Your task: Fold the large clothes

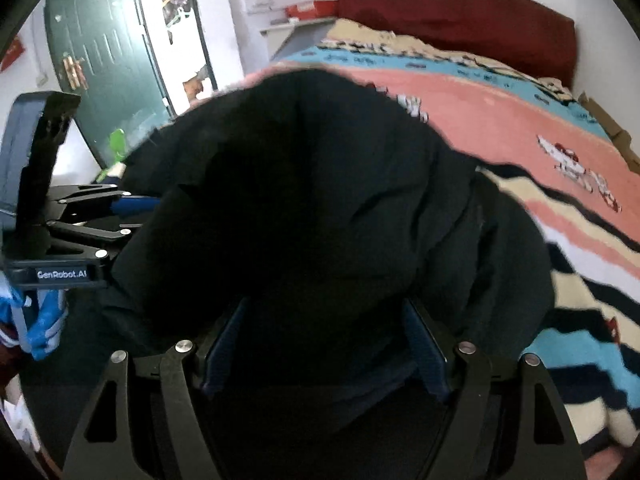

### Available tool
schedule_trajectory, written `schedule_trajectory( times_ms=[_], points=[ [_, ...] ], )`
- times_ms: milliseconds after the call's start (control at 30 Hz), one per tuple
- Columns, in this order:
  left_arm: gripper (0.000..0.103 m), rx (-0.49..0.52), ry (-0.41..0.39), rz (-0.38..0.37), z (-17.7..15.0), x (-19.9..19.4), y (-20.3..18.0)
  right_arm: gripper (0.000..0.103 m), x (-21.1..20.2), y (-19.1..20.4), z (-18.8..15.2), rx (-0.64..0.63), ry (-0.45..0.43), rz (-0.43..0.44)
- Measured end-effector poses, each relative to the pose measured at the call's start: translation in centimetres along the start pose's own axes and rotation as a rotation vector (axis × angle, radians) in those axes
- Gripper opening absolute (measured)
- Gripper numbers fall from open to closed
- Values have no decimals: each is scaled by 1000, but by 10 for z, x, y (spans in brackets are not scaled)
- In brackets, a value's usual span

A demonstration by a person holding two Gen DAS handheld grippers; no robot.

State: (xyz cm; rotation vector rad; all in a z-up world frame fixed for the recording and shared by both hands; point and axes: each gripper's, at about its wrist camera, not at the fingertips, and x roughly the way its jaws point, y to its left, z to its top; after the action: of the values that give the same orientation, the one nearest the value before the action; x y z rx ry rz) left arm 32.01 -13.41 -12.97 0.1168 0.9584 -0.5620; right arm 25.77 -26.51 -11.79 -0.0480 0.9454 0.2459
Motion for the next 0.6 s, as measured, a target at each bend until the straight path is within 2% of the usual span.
schedule_trajectory(
  times_ms=[167,300,433,600],
  points=[
    [48,4,-5,24,-2,9,-1,75,22,-1,-4,27,17,-35],
    [49,26,-18,65,-5,6,-10,75,21,0,-4,33,36,-59],
    [49,19,-24,73,-6,-13,-12,75,1,5,-4,58,53,-69],
    [49,6,-68,64,-16,-60,-12,75,-43,15,-13,72,16,-76]
  ],
)
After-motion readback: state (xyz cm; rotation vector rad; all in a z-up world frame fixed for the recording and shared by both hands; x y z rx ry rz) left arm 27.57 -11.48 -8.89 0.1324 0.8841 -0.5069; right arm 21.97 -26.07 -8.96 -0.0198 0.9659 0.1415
